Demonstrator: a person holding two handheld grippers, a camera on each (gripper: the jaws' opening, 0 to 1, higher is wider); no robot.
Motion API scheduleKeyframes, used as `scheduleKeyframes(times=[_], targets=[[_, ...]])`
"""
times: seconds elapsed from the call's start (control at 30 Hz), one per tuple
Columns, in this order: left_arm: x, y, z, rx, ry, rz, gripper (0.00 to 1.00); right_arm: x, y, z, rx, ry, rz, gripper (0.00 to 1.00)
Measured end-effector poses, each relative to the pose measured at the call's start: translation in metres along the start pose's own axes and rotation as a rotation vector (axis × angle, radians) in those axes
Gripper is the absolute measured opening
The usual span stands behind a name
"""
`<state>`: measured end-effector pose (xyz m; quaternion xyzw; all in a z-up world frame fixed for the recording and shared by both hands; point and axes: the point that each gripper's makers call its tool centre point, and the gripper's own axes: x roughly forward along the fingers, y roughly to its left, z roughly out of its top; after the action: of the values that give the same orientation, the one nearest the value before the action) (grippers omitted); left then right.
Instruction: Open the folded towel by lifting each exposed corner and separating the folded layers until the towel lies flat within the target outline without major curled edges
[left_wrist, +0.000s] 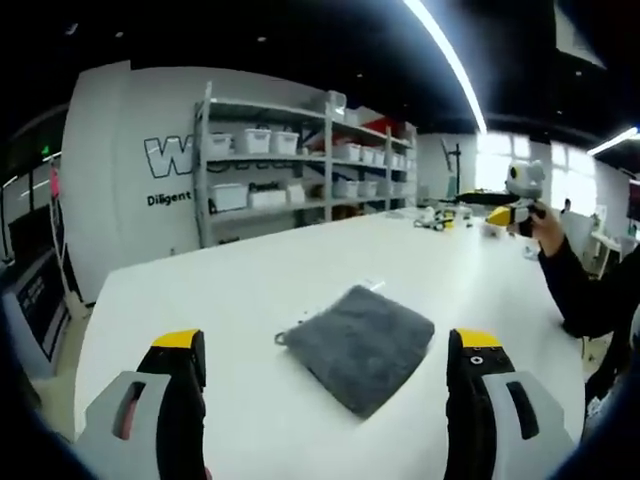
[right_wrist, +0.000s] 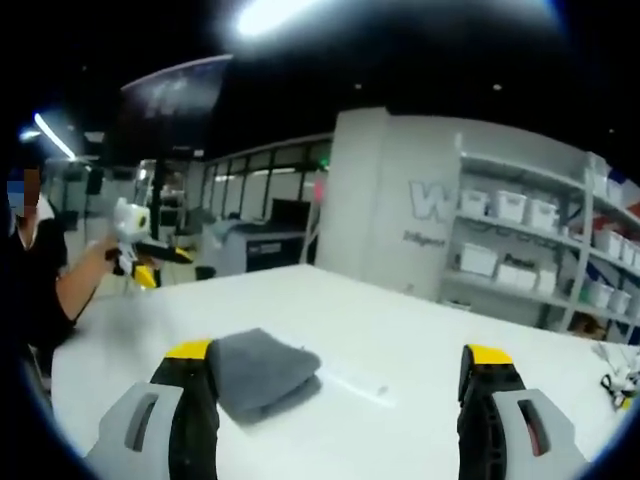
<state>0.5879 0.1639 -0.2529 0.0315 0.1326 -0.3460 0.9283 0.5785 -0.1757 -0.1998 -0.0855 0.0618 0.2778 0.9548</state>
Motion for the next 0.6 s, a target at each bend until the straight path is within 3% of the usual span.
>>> scheduleKeyframes(times=[0.13,0.23,0.37,0.6], targets=[[0.002,-0.003,0.001,-0.014,-0.011,-0.017,0.98,0.004,-0.004,-0.003,0.008,0.006,-0.003,1.00],[0.012,0.000,-0.013,-0.057,0.021,-0.025,0.98,0.016,-0.005,-0.007,0.026,-0.014,-0.018,1.00],[0.023,0.000,-0.026,-0.095,0.045,-0.038,0.96,0.029,0.010,-0.021,0.024,0.028,0.023,1.00],[0.030,-0.002,-0.037,-0.105,0.073,-0.056,0.95,0.032,0.012,-0.029,0.026,0.051,0.043,1.00]])
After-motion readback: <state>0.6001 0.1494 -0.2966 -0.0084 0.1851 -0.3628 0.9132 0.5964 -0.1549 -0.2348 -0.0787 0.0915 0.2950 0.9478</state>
